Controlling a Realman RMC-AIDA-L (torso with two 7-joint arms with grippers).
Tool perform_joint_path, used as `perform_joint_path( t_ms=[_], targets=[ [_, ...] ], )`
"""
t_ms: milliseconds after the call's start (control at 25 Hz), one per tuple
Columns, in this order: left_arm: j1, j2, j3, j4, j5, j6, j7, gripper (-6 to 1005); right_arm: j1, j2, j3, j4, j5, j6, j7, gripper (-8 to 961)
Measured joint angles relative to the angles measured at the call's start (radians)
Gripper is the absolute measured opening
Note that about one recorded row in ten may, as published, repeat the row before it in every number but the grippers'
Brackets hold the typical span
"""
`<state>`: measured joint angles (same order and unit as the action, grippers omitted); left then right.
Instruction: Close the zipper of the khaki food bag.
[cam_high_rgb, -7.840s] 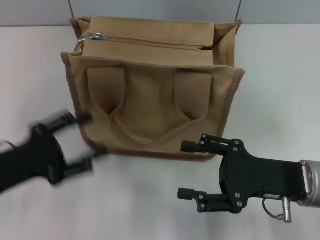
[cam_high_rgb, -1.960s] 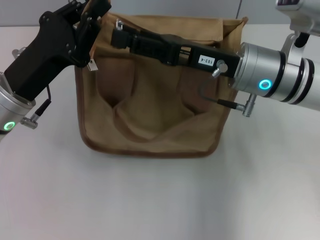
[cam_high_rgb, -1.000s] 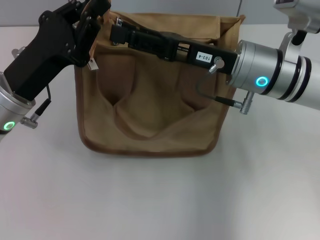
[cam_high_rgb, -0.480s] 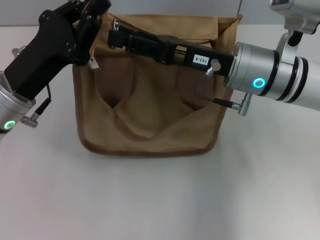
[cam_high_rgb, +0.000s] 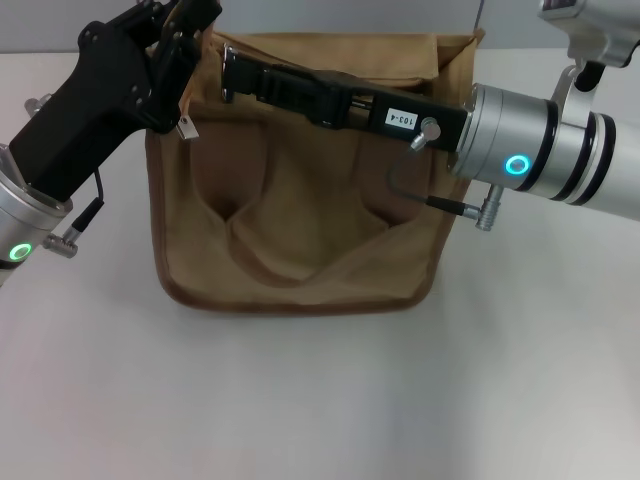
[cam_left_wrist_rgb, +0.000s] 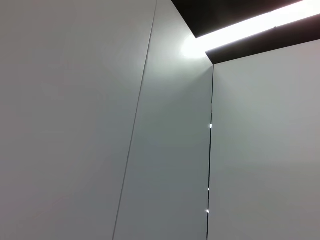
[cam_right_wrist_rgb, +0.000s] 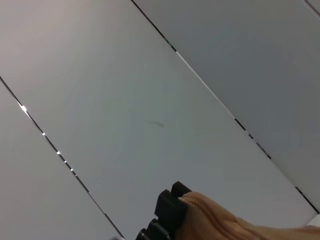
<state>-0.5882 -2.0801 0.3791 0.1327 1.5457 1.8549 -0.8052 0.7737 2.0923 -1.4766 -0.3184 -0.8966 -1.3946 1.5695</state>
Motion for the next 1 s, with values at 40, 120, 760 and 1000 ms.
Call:
perform_joint_path(
  t_ms=[40, 120, 760, 1000],
  targets=[
    [0.000, 0.000, 0.000, 0.000, 0.000, 0.000, 0.000, 79, -0.001, 0.000, 0.000, 0.000, 0.000, 0.000, 0.001, 456],
    [0.001, 0.000, -0.002, 0.000, 0.000, -0.001, 0.000, 79, -0.003, 0.000, 0.000, -0.003, 0.000, -0.010, 0.001, 407],
    [0.004, 0.000, -0.005, -0.002, 0.001, -0.002, 0.001, 78, -0.013, 0.000, -0.002, -0.004, -0.002, 0.001, -0.002, 338],
    [-0.008, 0.000, -0.006, -0.002, 0.002, 0.005, -0.007, 78, -0.018, 0.000, -0.002, -0.005, -0.004, -0.013, 0.004, 399]
  ],
)
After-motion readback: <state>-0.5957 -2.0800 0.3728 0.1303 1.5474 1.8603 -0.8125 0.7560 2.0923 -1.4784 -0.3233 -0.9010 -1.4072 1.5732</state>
